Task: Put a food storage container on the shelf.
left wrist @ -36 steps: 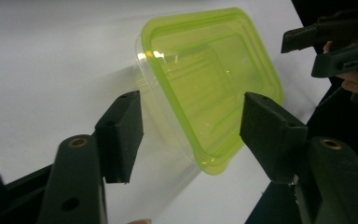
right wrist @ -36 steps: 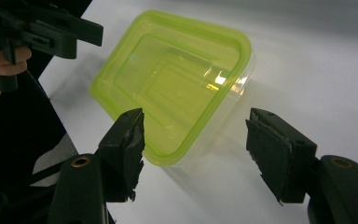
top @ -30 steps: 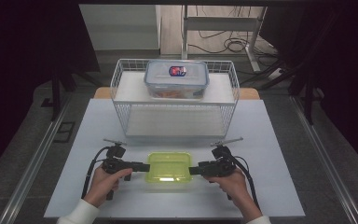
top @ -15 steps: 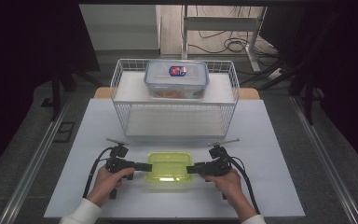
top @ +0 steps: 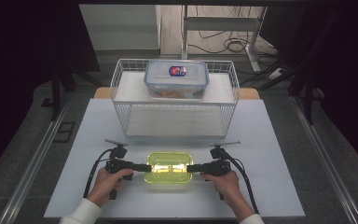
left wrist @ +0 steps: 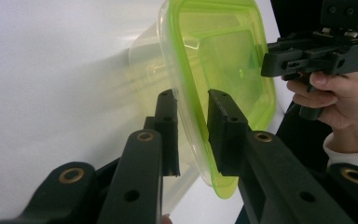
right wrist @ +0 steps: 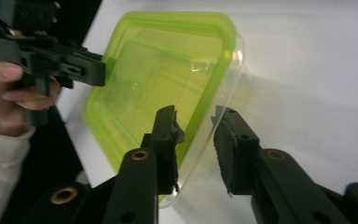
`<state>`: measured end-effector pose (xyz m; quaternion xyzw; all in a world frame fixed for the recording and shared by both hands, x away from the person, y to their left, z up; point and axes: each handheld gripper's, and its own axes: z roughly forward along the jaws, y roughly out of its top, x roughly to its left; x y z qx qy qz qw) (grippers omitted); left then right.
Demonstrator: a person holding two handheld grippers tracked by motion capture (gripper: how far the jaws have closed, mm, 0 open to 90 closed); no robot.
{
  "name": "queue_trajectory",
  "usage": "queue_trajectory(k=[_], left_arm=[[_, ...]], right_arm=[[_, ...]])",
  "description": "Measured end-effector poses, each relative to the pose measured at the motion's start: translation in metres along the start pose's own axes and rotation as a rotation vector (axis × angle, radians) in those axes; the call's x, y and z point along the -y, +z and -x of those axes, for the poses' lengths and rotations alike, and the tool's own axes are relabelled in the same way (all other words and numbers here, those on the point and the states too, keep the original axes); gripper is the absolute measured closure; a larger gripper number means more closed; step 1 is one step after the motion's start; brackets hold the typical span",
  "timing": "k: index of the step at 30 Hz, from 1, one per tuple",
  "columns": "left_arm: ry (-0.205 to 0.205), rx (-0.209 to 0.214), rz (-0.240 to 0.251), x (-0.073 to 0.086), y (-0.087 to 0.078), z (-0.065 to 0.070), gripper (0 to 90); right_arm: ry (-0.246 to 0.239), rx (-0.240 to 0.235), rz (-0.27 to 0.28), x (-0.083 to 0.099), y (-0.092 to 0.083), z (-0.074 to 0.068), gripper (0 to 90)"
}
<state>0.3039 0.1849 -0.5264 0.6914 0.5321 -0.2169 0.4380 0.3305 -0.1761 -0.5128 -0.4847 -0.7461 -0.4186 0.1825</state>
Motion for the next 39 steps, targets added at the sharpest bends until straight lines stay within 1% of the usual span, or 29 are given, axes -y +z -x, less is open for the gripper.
queue_trajectory(k=[3, 5, 6, 9, 14, 16, 17, 19, 20, 23, 25, 26, 28, 30, 34, 36, 39], left_arm=[[0.007, 0.005, 0.018, 0.001, -0.003, 0.004, 77.7], [0.016, 0.018, 0.030, 0.002, -0.006, 0.005, 79.2], [0.025, 0.020, 0.033, 0.002, -0.007, 0.006, 79.9], [0.045, 0.015, 0.038, 0.003, -0.008, 0.009, 81.2], [0.064, 0.012, 0.040, 0.005, -0.009, 0.012, 81.5], [0.074, 0.015, 0.042, 0.005, -0.010, 0.014, 81.5], [0.076, 0.016, 0.044, 0.005, -0.011, 0.014, 81.5], [0.085, 0.019, 0.050, 0.005, -0.012, 0.015, 81.5], [0.089, 0.022, 0.052, 0.006, -0.013, 0.016, 81.5], [0.099, 0.022, 0.061, 0.006, -0.015, 0.019, 81.5], [0.116, 0.010, 0.061, 0.006, -0.017, 0.022, 81.5], [0.120, 0.009, 0.070, 0.006, -0.018, 0.024, 81.5], [0.130, 0.015, 0.080, 0.006, -0.020, 0.028, 81.4], [0.142, 0.020, 0.085, 0.005, -0.022, 0.031, 81.4], [0.163, 0.018, 0.095, 0.005, -0.025, 0.037, 81.5], [0.174, 0.020, 0.106, 0.004, -0.027, 0.039, 81.5], [0.197, 0.006, 0.117, 0.004, -0.031, 0.044, 81.5]], right_arm=[[0.004, -0.001, 0.007, 0.000, -0.002, -0.002, 75.3], [0.000, -0.001, 0.014, 0.001, -0.004, -0.003, 76.9], [-0.001, -0.001, 0.017, 0.001, -0.005, -0.004, 77.7], [-0.012, 0.006, 0.024, 0.001, -0.007, -0.006, 79.2], [-0.035, 0.023, 0.020, 0.002, -0.009, -0.009, 79.4], [-0.048, 0.024, 0.027, 0.003, -0.010, -0.010, 79.4], [-0.061, 0.025, 0.031, 0.002, -0.012, -0.013, 79.4], [-0.070, 0.027, 0.032, 0.002, -0.013, -0.015, 79.3], [-0.087, 0.033, 0.036, 0.001, -0.014, -0.018, 79.3], [-0.094, 0.034, 0.042, 0.001, -0.016, -0.021, 79.3], [-0.112, 0.039, 0.047, 0.001, -0.017, -0.024, 79.3], [-0.117, 0.041, 0.046, 0.001, -0.018, -0.026, 79.3], [-0.135, 0.036, 0.055, -0.001, -0.023, -0.029, 79.4], [-0.141, 0.036, 0.059, -0.001, -0.025, -0.031, 79.4], [-0.180, 0.057, 0.069, -0.003, -0.030, -0.040, 79.2], [-0.191, 0.057, 0.076, -0.003, -0.032, -0.043, 79.2], [-0.208, 0.057, 0.082, -0.004, -0.034, -0.047, 79.1]])
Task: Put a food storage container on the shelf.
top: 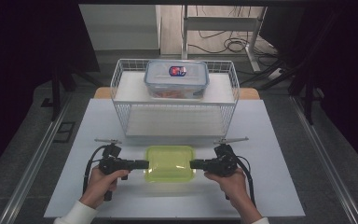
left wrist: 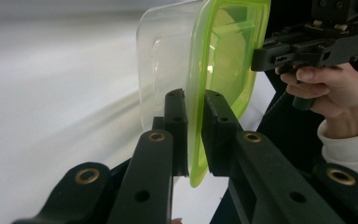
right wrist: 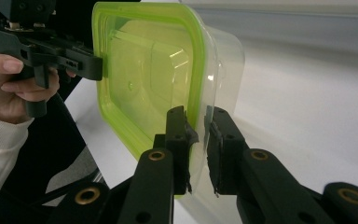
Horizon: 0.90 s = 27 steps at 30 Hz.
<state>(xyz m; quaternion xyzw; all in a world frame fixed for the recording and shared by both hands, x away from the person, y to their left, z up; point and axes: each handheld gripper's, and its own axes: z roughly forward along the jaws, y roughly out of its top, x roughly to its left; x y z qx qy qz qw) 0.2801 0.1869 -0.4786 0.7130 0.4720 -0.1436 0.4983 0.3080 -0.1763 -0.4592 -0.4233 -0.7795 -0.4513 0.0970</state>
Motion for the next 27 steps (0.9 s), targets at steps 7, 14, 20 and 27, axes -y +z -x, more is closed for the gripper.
queue_trajectory(k=[7, 14, 20, 27], left_arm=[[0.031, 0.013, 0.034, -0.004, -0.009, 0.011, 81.4], [0.062, 0.013, 0.055, -0.010, -0.016, 0.024, 81.3], [0.078, 0.013, 0.069, -0.013, -0.021, 0.029, 81.3], [0.094, 0.020, 0.081, -0.018, -0.025, 0.034, 81.4]], right_arm=[[-0.057, 0.007, 0.029, -0.006, -0.009, -0.011, 79.0], [-0.097, 0.007, 0.061, -0.011, -0.020, -0.019, 79.1], [-0.127, 0.016, 0.077, -0.015, -0.025, -0.027, 78.9], [-0.157, 0.017, 0.094, -0.021, -0.033, -0.034, 78.9]])
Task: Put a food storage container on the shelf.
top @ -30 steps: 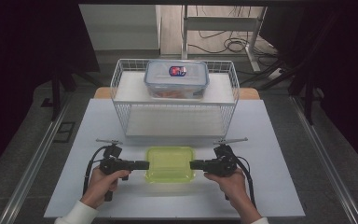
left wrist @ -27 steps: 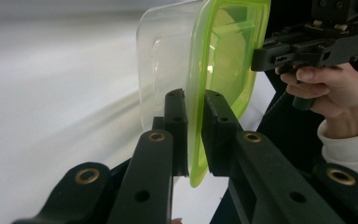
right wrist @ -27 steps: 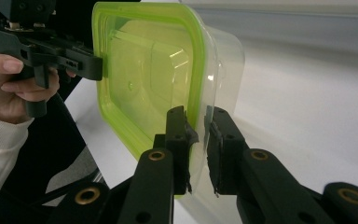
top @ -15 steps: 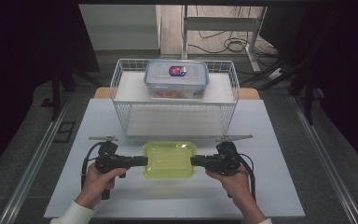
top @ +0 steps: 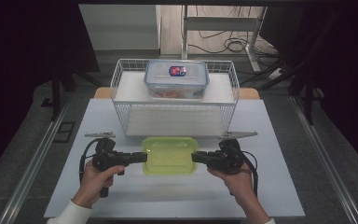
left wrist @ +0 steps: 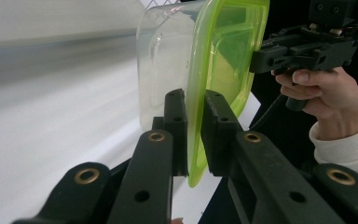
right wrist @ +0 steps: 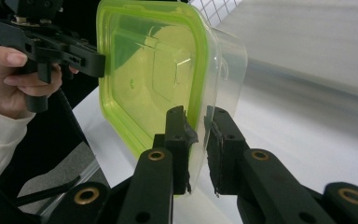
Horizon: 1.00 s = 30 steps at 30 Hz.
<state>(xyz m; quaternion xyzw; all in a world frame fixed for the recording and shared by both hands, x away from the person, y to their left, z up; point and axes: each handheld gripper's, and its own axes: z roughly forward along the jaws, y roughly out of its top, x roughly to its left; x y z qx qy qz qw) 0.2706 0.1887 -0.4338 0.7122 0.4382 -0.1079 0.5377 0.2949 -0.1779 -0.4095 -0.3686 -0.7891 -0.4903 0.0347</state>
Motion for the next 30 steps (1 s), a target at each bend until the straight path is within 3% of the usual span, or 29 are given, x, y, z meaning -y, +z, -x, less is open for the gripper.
queue_trajectory(k=[8, 15, 24, 30], left_arm=[[-0.006, 0.029, 0.016, -0.014, 0.002, 0.000, 81.3], [0.023, 0.030, 0.031, -0.035, -0.004, 0.008, 81.3], [0.083, 0.016, 0.049, -0.070, -0.017, 0.028, 81.2], [0.109, 0.009, 0.058, -0.096, -0.022, 0.035, 81.1]], right_arm=[[-0.039, 0.003, 0.029, -0.017, -0.012, -0.004, 79.0], [-0.071, 0.017, 0.036, -0.036, -0.020, -0.007, 78.9], [-0.104, 0.027, 0.071, -0.063, -0.035, -0.015, 78.6], [-0.105, 0.016, 0.104, -0.082, -0.042, -0.013, 78.8]])
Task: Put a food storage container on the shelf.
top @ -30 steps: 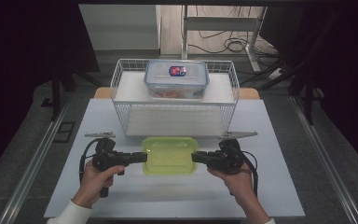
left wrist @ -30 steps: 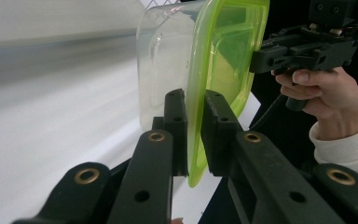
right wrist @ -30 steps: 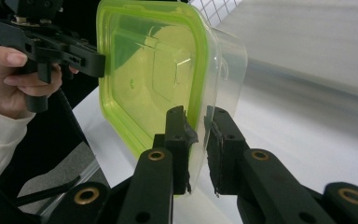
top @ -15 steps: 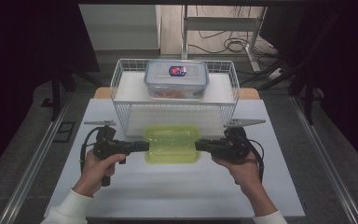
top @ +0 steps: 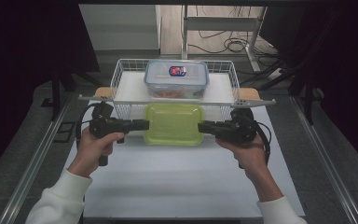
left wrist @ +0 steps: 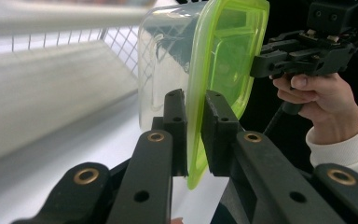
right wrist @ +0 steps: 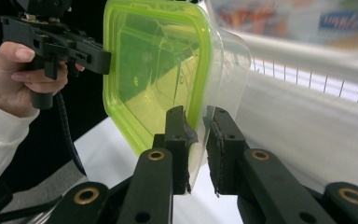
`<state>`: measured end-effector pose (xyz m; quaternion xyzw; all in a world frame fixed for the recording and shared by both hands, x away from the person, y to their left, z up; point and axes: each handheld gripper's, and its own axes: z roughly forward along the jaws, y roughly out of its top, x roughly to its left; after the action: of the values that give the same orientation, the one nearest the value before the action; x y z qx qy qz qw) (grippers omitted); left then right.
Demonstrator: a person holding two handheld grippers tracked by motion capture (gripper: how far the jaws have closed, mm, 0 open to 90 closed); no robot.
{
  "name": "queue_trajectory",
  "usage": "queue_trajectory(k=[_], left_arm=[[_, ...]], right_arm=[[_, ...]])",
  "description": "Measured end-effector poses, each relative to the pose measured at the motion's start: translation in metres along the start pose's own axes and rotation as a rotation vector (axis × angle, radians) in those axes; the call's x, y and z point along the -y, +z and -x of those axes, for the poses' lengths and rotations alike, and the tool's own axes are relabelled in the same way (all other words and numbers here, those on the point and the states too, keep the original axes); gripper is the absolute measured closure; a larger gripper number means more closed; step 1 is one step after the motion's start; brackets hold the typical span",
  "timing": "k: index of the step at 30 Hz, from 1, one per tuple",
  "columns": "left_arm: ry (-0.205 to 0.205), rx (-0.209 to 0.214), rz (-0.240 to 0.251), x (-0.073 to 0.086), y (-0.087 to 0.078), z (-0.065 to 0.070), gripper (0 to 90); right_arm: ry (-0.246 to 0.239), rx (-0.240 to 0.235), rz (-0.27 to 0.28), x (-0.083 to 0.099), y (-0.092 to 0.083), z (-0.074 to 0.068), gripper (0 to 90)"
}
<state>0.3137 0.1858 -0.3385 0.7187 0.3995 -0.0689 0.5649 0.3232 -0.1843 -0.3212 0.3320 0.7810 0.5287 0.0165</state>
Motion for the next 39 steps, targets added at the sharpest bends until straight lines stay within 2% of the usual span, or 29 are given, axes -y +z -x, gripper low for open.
queue_trajectory(k=[6, 11, 18, 20, 24, 27, 28, 30, 33, 34, 36, 37, 39], left_arm=[[0.019, -0.001, 0.016, -0.027, -0.003, 0.004, 81.2], [0.031, 0.011, 0.026, -0.048, -0.005, 0.003, 81.2], [0.061, 0.005, 0.043, -0.076, -0.007, 0.004, 81.2], [0.058, 0.010, 0.046, -0.086, -0.007, 0.001, 81.2], [0.050, 0.012, 0.044, -0.107, -0.005, -0.004, 81.3], [0.039, 0.011, 0.040, -0.123, -0.003, -0.011, 81.4], [0.034, 0.013, 0.039, -0.127, -0.002, -0.014, 81.4], [0.023, 0.015, 0.036, -0.135, 0.002, -0.021, 81.4], [-0.008, 0.027, 0.023, -0.145, 0.007, -0.036, 81.3], [-0.014, 0.035, 0.024, -0.147, 0.008, -0.042, 81.3], [-0.041, 0.040, 0.016, -0.150, 0.012, -0.053, 81.3], [-0.057, 0.035, 0.008, -0.152, 0.015, -0.058, 81.3], [-0.066, 0.027, -0.002, -0.153, 0.018, -0.066, 81.3]], right_arm=[[-0.011, 0.002, 0.032, -0.029, -0.007, 0.003, 79.1], [-0.019, 0.008, 0.038, -0.047, -0.011, 0.004, 79.1], [-0.021, 0.011, 0.051, -0.075, -0.015, 0.011, 79.6], [-0.031, 0.016, 0.052, -0.086, -0.016, 0.012, 79.6], [-0.022, 0.009, 0.056, -0.106, -0.016, 0.019, 79.8], [-0.018, 0.000, 0.067, -0.119, -0.014, 0.028, 79.9], [-0.007, -0.007, 0.073, -0.127, -0.012, 0.034, 80.1], [0.003, -0.012, 0.074, -0.131, -0.010, 0.038, 80.2], [0.028, -0.022, 0.072, -0.139, -0.003, 0.051, 80.5], [0.046, -0.037, 0.079, -0.142, 0.003, 0.060, 80.6], [0.072, -0.049, 0.086, -0.143, 0.010, 0.069, 80.8], [0.072, -0.049, 0.086, -0.143, 0.010, 0.069, 80.8], [0.099, -0.047, 0.071, -0.143, 0.019, 0.078, 80.9]])
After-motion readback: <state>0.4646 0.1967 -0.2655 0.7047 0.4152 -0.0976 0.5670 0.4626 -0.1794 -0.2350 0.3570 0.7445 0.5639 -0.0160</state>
